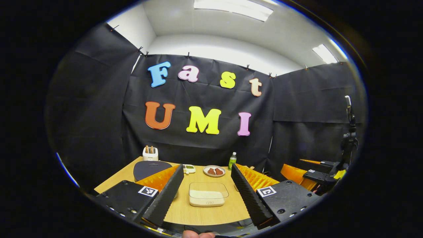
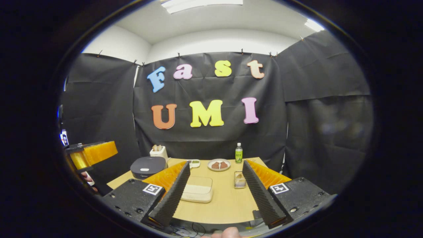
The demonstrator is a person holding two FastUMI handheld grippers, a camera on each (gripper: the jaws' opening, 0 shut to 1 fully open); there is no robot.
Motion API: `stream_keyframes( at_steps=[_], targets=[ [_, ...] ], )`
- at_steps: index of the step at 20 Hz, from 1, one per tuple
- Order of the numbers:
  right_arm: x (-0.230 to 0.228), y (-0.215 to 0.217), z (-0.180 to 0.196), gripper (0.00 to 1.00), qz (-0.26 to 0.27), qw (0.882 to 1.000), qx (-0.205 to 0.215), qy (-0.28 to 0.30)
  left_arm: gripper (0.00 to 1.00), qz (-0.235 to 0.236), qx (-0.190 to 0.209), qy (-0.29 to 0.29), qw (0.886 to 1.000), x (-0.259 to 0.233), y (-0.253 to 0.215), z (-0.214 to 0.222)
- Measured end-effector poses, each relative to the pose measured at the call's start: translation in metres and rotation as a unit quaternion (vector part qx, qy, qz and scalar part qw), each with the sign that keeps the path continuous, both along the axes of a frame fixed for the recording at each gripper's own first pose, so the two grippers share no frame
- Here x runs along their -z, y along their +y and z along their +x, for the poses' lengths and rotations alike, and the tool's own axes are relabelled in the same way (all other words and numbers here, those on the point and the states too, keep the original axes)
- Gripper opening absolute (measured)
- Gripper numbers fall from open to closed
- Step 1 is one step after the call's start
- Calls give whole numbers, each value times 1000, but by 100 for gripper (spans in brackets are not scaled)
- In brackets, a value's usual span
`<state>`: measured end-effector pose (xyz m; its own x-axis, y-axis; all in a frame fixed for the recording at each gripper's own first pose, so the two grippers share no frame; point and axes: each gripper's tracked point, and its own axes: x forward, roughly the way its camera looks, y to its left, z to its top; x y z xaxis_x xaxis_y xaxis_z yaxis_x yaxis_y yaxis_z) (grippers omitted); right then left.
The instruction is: Close the left gripper, press the button to open the rice cooker; take a wooden spoon from the chopstick holder with the right hand, scoop a spoonful of rice and pour it into the rice cooker, then put the wooden spoon back into the chopstick holder.
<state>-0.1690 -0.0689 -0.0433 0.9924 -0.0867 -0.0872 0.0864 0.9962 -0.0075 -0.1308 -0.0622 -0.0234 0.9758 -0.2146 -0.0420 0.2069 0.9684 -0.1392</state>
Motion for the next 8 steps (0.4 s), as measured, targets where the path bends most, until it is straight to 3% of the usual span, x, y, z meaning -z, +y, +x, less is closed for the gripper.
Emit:
stream_keyframes(
  at_steps=[2, 3, 4, 5, 6, 7, 8],
  targets=[
    [0, 7, 3, 94, 3, 1000, -4, -1, 94, 4, -6, 3, 1000, 2, 6, 0],
    [0, 9, 5, 100, 4, 1000, -6, -1, 94, 4, -8, 5, 1000, 3, 8, 1],
    [1, 12, 6, 94, 4, 1000, -8, 0, 94, 4, -10, 4, 1000, 2, 10, 0],
    [1, 15, 8, 94, 5, 1000, -11, 1, 95, 4, -10, 4, 1000, 1, 12, 0],
    [2, 18, 9, 100, 6, 1000, -14, 2, 95, 5, -11, 3, 1000, 1, 13, 2],
    [1, 20, 11, 100, 5, 1000, -16, 1, 95, 6, -13, 3, 1000, 1, 14, 2],
    [1, 22, 11, 94, 4, 1000, -17, 1, 95, 7, -13, 2, 1000, 0, 15, 2]
  ],
)
